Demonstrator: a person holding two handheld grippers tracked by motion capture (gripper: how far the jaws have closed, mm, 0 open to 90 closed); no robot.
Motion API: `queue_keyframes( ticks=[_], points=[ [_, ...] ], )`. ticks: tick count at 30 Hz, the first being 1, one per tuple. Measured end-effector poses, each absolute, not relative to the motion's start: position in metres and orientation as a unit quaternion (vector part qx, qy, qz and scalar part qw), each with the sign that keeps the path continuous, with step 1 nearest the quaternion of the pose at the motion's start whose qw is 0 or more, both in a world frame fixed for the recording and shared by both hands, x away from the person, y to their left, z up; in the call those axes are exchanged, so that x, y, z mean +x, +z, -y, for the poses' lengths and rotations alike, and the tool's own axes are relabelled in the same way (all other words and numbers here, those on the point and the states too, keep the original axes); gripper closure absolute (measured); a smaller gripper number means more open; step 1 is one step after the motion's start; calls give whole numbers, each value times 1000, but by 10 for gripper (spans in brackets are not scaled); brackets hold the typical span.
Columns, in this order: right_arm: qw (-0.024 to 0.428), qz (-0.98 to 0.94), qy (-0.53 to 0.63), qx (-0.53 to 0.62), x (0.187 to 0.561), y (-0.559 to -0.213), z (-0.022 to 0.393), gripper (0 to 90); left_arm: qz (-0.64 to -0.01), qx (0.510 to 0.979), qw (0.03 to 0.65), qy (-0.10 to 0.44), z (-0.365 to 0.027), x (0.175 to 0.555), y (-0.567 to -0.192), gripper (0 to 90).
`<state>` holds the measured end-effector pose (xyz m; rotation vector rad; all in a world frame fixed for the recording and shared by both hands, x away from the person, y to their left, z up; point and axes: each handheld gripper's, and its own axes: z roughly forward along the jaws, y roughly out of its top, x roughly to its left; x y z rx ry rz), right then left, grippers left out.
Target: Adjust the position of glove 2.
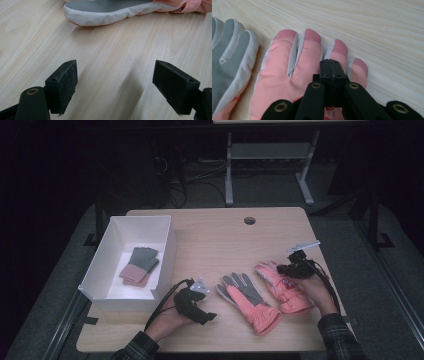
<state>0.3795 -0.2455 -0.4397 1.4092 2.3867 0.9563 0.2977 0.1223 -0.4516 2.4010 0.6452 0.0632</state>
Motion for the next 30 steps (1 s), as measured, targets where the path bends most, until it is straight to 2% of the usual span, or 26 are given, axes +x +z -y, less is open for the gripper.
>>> queue_keyframes(
  ticks=[2, 3, 7, 11, 18, 20, 22, 26, 30],
  points=[
    [100, -805, 328, 484, 377, -436, 247, 841, -247, 914, 322, 25, -123, 298, -451, 198],
    [97, -800, 335, 489, 370, -430, 252, 748, -248, 913, 323, 28, -124, 298, -450, 198],
    [81, -799, 349, 483, 349, -424, 256, 626, -247, 914, 322, 30, -126, 299, -449, 198],
    [77, -801, 346, 482, 337, -426, 253, 536, -244, 915, 321, 33, -126, 297, -448, 198],
    [68, -809, 336, 478, 329, -432, 241, 437, -249, 914, 318, 31, -130, 296, -450, 199],
    [73, -816, 323, 473, 330, -436, 236, 452, -249, 914, 319, 31, -129, 295, -450, 199],
    [78, -820, 313, 473, 330, -438, 234, 506, -249, 914, 318, 31, -129, 295, -451, 199],
    [80, -820, 317, 471, 329, -439, 237, 683, -246, 917, 313, 32, -129, 296, -451, 199],
    [79, -822, 321, 464, 328, -436, 240, 799, -242, 919, 310, 33, -129, 296, -451, 200]
  ],
)
